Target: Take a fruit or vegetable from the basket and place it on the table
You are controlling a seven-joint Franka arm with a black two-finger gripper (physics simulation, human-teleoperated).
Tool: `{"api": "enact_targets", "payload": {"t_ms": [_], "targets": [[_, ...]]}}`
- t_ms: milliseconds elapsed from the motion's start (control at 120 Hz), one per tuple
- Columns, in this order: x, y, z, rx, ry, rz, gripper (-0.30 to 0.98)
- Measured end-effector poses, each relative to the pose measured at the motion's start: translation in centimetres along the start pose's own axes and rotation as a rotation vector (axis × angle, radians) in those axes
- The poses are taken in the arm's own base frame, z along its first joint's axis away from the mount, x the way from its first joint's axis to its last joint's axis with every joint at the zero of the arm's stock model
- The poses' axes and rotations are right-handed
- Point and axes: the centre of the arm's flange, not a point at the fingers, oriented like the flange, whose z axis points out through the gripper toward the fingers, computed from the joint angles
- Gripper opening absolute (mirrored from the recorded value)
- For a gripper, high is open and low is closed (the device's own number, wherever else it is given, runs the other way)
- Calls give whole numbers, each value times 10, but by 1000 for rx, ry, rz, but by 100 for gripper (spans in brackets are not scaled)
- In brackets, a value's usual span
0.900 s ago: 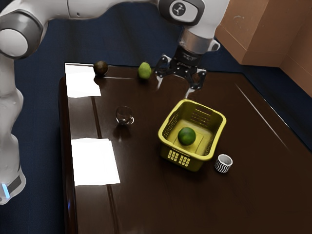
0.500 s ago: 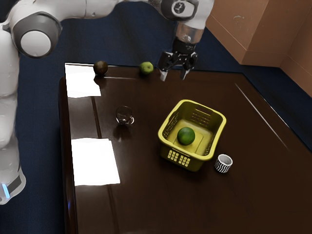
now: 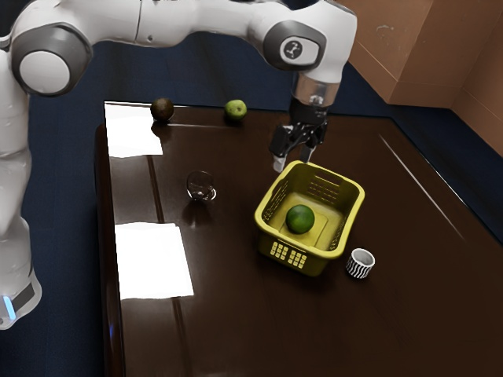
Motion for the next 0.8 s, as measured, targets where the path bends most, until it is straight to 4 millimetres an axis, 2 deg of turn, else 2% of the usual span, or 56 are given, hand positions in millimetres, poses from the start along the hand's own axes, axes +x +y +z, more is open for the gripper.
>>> {"api": "enact_targets", "payload": {"t_ms": [67,192,250,317,467,517,608,800], "targets": [[9,9,0,-13,-19,-50,69],[39,34,-2,-26,-51,-164,69],[44,40,0,-27,-60,-195,69],[38,41,5,-25,-64,-207,69],[13,47,38,-3,-72,-223,69],[10,52,47,4,-77,-237,69],[9,50,76,24,-76,-262,69],[6,54,82,-8,-111,-294,69]]}}
